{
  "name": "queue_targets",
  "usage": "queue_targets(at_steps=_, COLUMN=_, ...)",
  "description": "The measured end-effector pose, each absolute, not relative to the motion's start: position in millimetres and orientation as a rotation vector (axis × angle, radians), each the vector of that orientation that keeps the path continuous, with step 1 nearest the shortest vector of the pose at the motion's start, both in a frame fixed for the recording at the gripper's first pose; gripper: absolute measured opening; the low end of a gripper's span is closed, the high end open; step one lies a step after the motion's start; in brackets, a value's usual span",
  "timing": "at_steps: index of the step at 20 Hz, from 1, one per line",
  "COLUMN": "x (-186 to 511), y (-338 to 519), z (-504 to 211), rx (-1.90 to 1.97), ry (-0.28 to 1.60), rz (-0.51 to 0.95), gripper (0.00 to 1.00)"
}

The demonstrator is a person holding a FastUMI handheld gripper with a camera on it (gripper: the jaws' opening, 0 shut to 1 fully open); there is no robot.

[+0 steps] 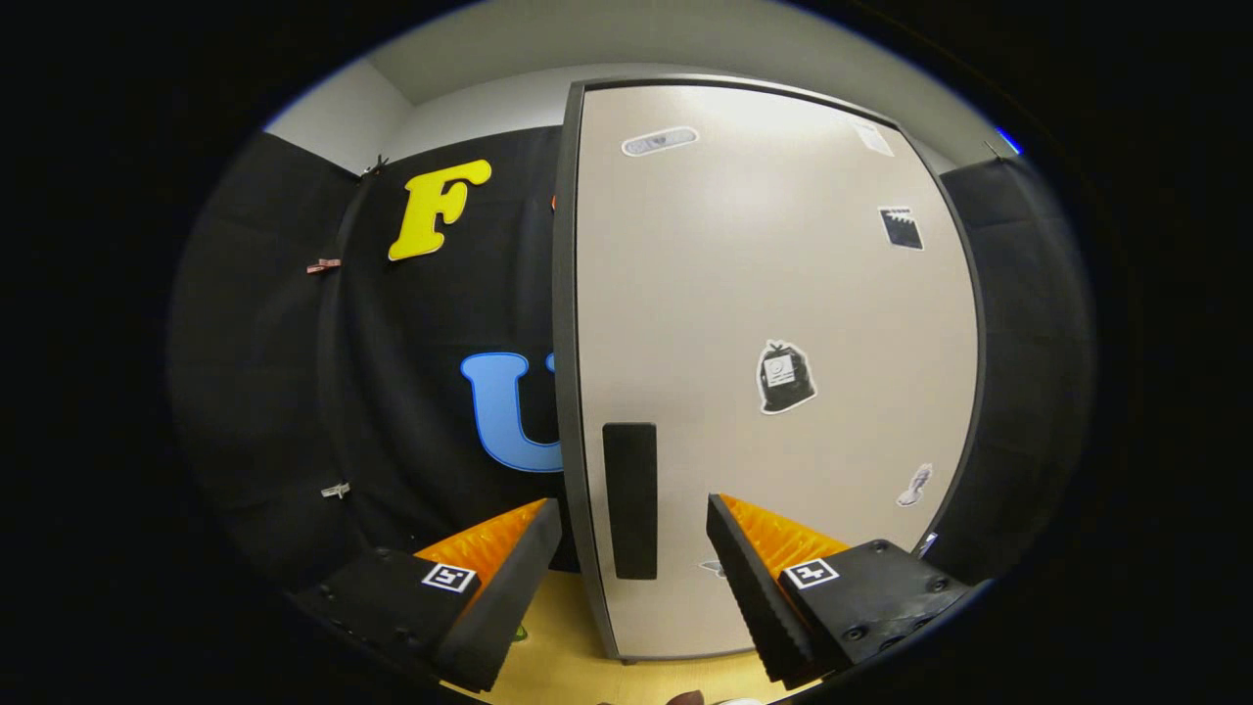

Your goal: Open the shoe cabinet door, grab the shoes and put them into the shoe cabinet, then close the shoe cabinet door.

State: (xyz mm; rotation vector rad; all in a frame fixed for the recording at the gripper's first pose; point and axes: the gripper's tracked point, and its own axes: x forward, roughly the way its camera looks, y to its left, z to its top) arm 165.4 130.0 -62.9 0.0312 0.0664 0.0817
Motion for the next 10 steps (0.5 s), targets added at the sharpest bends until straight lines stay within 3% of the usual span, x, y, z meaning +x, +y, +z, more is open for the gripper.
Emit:
queue_targets(at_steps=4, x=191, y=134, z=-77, rx=0.010, ry=0.072, rz=0.057, gripper=0.94)
queue_targets(at_steps=9, x=210, y=129, z=-83, rx=0.040, ry=0.060, rz=-0.014, gripper=0.46)
queue_targets(at_steps=10, x=207, y=125, z=-88, rx=0.028, ry=0.072, rz=-0.031, gripper=0.43)
